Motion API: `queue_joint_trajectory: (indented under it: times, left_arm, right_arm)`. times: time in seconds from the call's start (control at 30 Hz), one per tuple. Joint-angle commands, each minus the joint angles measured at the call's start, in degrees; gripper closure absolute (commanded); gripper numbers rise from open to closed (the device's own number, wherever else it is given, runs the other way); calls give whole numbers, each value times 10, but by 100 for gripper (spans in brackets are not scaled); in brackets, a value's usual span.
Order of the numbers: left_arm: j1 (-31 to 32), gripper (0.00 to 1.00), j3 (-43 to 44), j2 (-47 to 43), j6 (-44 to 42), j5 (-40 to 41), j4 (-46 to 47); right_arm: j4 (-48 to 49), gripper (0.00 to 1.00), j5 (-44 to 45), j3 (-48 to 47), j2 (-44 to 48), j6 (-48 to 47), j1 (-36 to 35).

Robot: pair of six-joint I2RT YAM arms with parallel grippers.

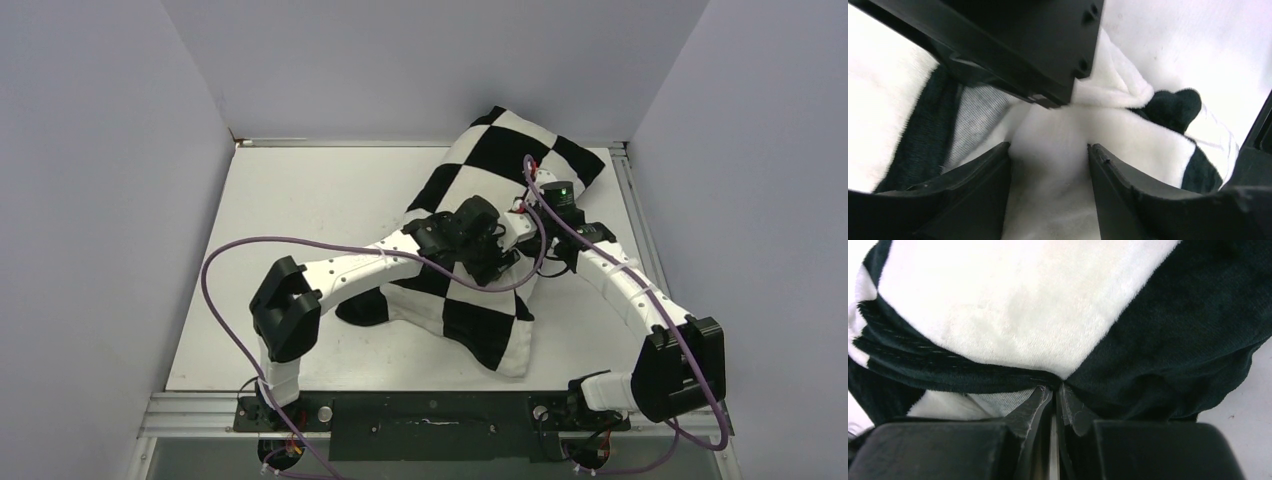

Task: Remove the pillowcase from the pillow

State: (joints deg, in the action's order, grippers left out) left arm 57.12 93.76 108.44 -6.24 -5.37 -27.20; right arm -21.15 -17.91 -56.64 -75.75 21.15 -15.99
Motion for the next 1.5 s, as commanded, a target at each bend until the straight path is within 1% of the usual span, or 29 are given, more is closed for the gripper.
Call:
queue_joint_trajectory:
  times: [0.0, 0.17, 0.27, 0.47, 0.67, 0.73, 0.83, 0.93, 1.0, 1.2, 1.37, 1.43, 1.47]
  left_arm:
    - [27, 51, -44, -12, 23, -14, -13]
    - [59, 73, -101, -63, 37, -23, -5]
    - [70, 82, -127, -101, 41, -35, -12]
    - [103, 86, -188, -174, 47, -76, -6]
    - [134, 86, -300, -182, 123, -95, 76]
    - [138, 88, -334, -170, 146, -90, 109]
    - [140, 92, -379, -151, 182, -75, 153]
    - [140, 94, -398, -135, 205, -42, 166]
    - [139, 95, -405, -135, 213, -5, 169]
    - [138, 95, -428, -168, 217, 78, 204]
    - [139, 94, -459, -199, 222, 92, 260]
    - [139, 94, -472, -212, 225, 94, 289]
    - [139, 94, -478, -218, 226, 94, 299]
  right_arm:
    - [14, 95, 17, -29, -18, -16, 7]
    - [15, 95, 24, -38, -31, -16, 10]
    - [16, 95, 26, -45, -38, -13, 11]
    - [21, 95, 42, -58, -43, -4, 15]
    - [33, 95, 42, -65, -54, 15, 21]
    - [42, 95, 36, -63, -58, 22, 21]
    - [48, 95, 15, -58, -68, 27, 21]
    - [42, 95, 0, -51, -68, 22, 21]
    - [29, 94, -10, -53, -59, 16, 20]
    - [-36, 76, -26, -59, -2, 0, 16]
    - [-102, 57, -24, -63, 61, -8, -5]
    - [-130, 51, -13, -64, 85, -9, -23]
    - [-145, 49, -7, -63, 97, -9, -33]
